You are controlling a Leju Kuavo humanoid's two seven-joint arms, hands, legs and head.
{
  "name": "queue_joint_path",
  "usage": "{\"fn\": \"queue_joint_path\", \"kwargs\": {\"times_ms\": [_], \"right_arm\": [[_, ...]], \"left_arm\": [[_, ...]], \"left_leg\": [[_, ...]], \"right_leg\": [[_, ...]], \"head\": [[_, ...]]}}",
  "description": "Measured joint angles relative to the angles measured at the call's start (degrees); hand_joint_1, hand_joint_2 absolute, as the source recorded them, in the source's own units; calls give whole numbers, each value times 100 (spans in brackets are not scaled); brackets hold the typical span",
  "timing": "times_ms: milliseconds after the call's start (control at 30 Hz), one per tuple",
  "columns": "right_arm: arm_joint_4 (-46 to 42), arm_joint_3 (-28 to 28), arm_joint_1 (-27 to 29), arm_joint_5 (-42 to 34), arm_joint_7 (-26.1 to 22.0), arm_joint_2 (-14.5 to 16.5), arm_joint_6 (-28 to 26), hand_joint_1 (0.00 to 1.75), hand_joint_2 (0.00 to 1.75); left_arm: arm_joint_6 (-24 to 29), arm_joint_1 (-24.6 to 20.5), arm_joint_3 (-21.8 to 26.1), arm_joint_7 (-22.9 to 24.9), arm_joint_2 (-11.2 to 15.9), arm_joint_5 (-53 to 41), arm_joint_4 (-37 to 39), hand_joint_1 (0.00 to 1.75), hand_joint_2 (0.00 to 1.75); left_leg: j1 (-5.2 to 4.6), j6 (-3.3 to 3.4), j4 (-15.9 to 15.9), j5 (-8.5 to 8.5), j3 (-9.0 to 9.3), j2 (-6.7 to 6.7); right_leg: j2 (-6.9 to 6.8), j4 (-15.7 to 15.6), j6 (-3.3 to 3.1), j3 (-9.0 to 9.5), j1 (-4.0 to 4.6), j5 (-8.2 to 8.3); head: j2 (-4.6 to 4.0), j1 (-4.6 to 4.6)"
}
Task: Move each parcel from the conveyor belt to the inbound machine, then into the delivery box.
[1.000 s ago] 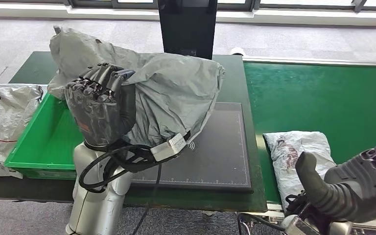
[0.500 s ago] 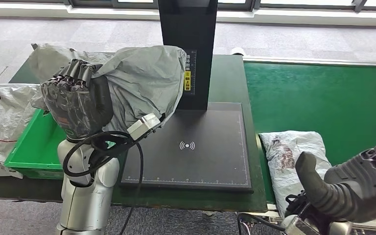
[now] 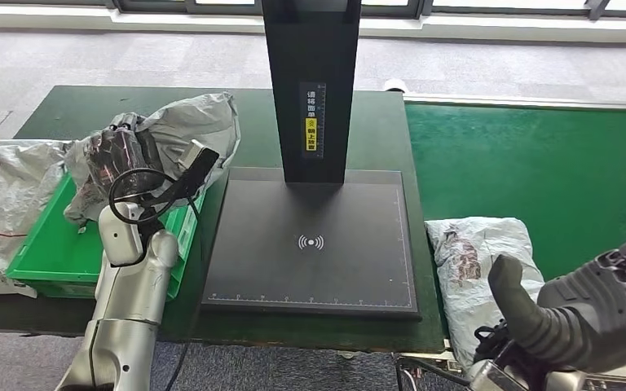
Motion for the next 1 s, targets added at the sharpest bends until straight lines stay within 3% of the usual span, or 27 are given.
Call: {"fn": "queue_joint_path", "kwargs": {"times_ms": [167, 300, 500, 567, 900, 1000], "right_arm": [[4, 39, -2, -11, 0, -1, 5, 0, 175], [17, 83, -4, -25, 0, -1, 6, 0, 175], [70, 106, -5, -53, 1, -2, 6, 0, 175], [95, 107, -4, -38, 0, -2, 6, 0, 175], [202, 108, -2, 18, 0, -2, 6, 0, 175], [231, 109, -2, 52, 0, -2, 6, 0, 175]], "left_arm": [[-74, -71, 336, -123, 21, -239, 410, 175, 175], [-16, -135, 514, 40, 52, -278, 750, 175, 175], [-10, -234, 596, 1134, 288, -281, 1230, 175, 175], [-9, -262, 596, 1280, 362, -281, 1365, 175, 175], [-8, -280, 603, 1290, 532, -281, 1655, 175, 175], [-7, -277, 624, 1279, 543, -281, 1673, 44, 175]], "left_leg": [[-1, 2, 0, -2, -6, -1], [-1, 2, 0, -2, -6, -1], [-1, 0, 0, -2, -2, 1], [-1, 0, 0, -1, -3, 0], [4, 1, 0, -2, -6, -2], [4, 1, 0, -2, -7, -3]], "right_leg": [[-2, 0, 1, -4, -3, -1], [-1, 0, 1, -4, -3, -1], [1, 0, 0, -5, 2, -1], [1, 0, 0, -5, 4, -1], [-2, 0, -2, -4, 1, -3], [-2, 0, -2, -4, 1, -3]], "head": [[0, 0], [0, -1], [0, -1], [0, -1], [0, -1], [0, -1]]}}
